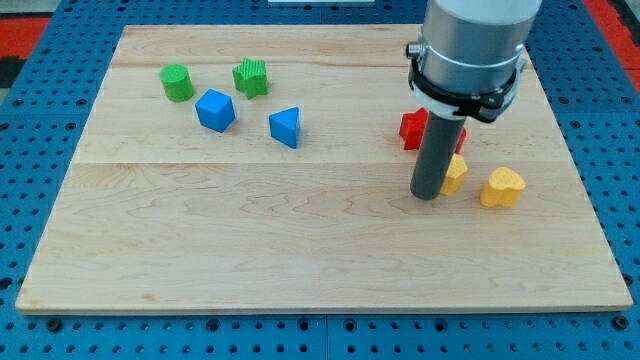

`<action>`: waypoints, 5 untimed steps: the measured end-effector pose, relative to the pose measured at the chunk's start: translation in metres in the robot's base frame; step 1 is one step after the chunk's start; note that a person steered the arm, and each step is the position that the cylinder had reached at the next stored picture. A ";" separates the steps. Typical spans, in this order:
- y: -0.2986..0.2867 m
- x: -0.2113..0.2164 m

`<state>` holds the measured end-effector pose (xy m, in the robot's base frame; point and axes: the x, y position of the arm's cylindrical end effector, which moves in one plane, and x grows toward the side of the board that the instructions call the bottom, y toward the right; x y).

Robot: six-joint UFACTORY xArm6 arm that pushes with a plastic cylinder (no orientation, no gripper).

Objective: Push the yellow hexagon along with the yellow heart right and down a bit

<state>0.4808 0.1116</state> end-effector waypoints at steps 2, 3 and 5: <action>-0.019 0.007; -0.021 0.000; -0.025 -0.027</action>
<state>0.4539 0.0867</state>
